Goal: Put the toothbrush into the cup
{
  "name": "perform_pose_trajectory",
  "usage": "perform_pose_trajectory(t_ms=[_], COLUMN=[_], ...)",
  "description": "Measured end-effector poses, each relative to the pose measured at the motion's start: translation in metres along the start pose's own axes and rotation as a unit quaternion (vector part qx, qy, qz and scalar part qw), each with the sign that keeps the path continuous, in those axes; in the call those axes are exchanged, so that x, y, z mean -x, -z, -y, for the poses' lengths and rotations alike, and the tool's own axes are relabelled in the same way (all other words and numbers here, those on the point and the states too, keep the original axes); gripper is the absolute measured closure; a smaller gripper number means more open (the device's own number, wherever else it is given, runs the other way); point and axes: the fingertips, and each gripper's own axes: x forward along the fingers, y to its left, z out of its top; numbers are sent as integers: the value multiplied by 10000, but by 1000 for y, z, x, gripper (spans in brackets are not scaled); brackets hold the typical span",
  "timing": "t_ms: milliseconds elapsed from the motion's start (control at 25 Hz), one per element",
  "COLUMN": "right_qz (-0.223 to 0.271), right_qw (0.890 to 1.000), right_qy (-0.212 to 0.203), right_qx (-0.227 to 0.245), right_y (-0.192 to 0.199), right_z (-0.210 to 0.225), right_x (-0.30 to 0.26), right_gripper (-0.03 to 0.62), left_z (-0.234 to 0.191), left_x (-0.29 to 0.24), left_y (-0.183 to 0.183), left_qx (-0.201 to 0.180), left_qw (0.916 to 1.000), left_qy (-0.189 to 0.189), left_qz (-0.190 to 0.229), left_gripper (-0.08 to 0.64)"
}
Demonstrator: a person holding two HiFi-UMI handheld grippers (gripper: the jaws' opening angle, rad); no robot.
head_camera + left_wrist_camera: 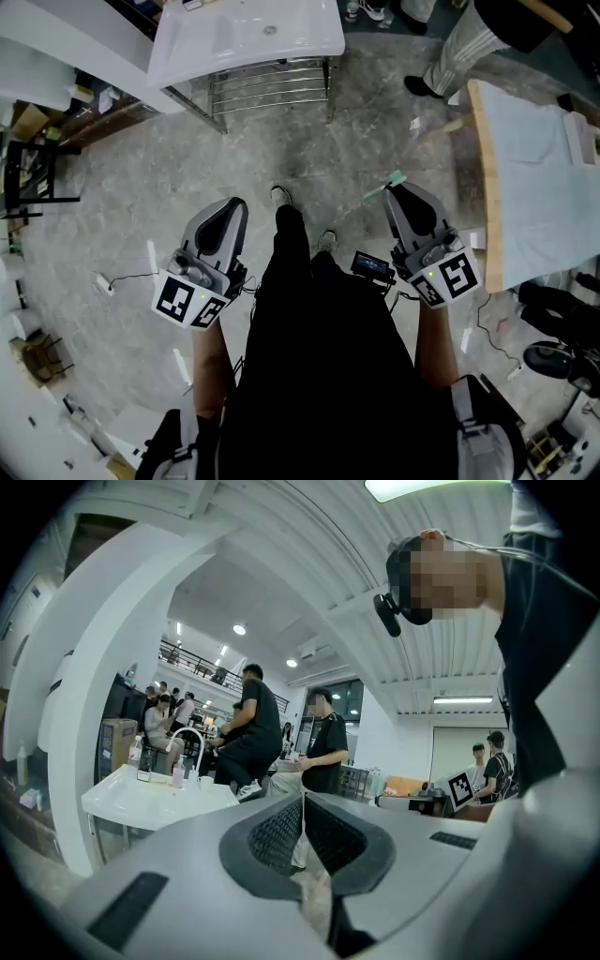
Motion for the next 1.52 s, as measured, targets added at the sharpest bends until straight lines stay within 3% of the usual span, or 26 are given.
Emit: perform_pose_trajectory(t_ms=[360, 1040, 1520], right_qz=[-65, 100, 41], right_qw=[9998, 9994, 9979], right_qy=[145, 252, 634], right_qx=[80, 203, 123], right_y=[-11, -57, -63], right_z=[22, 43, 69], right_x=[-60, -244, -287], right_gripper=[555, 555, 555], left_z=[-63, -238, -288], left_x=[-36, -92, -126], left_y=[-9, -53, -55], left_qx=[20, 14, 145], left_qw=[9999, 9997, 9988], left_qy=[143, 226, 467], left_qz=[8, 133, 23], left_gripper=[549, 549, 549])
